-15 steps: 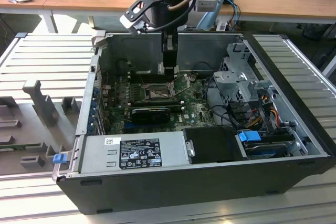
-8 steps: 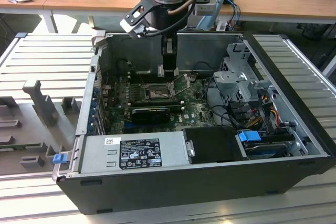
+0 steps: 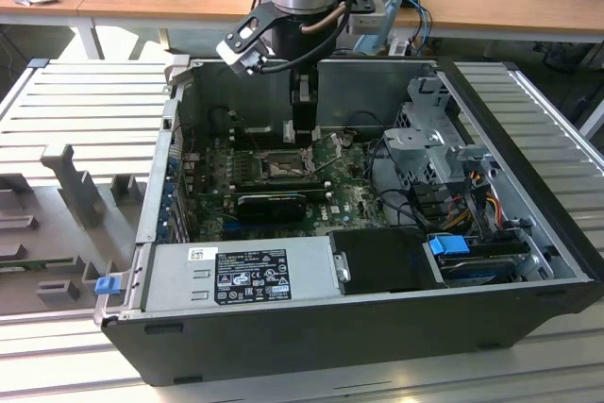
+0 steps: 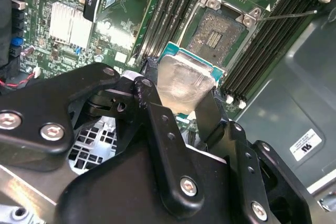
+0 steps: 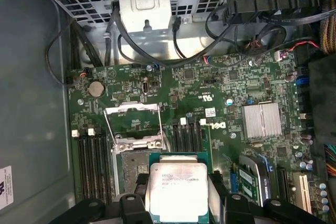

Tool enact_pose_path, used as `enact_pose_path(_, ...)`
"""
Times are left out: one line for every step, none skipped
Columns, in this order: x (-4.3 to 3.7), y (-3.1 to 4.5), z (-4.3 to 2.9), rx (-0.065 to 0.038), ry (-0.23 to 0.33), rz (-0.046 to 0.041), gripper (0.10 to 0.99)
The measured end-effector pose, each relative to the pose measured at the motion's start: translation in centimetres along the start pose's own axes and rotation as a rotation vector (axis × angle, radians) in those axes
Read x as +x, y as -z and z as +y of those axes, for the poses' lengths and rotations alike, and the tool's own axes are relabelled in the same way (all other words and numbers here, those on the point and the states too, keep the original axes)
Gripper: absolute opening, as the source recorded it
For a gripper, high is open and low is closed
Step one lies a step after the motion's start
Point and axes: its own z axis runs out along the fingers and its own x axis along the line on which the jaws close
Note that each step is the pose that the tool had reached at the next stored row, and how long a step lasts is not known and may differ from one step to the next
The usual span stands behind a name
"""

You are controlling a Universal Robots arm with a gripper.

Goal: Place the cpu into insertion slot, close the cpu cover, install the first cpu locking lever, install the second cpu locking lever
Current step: 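Place the cpu into insertion slot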

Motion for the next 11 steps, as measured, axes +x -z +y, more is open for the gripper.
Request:
enact_pose_path(0.00, -0.19, -0.01, 0.000, 0.003, 0.0001, 0.529)
enact_pose_path(-0.01, -0.37, -0.03, 0.000, 0.011, 0.0006, 0.529)
enact_pose_path(-0.01, -0.57, -0.05, 0.000, 0.025, 0.0016, 0.529)
enact_pose_path(-0.01, -0.72, -0.06, 0.000, 0.042, 0.0028, 0.529)
enact_pose_path(-0.01, -0.92, -0.07, 0.000, 0.068, 0.0047, 0.529)
enact_pose_path(-0.01, -1.04, -0.08, 0.001, 0.086, 0.0060, 0.529)
enact_pose_path(-0.01, -1.18, -0.09, 0.001, 0.108, 0.0076, 0.529)
enact_pose_path(-0.01, -1.22, -0.11, 0.001, 0.111, 0.0076, 0.529)
enact_pose_path(-0.01, -1.25, -0.11, 0.001, 0.111, 0.0078, 0.529)
enact_pose_path(-0.01, -1.29, -0.12, 0.001, 0.111, 0.0079, 0.529)
enact_pose_path(-0.02, -1.34, -0.13, 0.000, 0.111, 0.0076, 0.529)
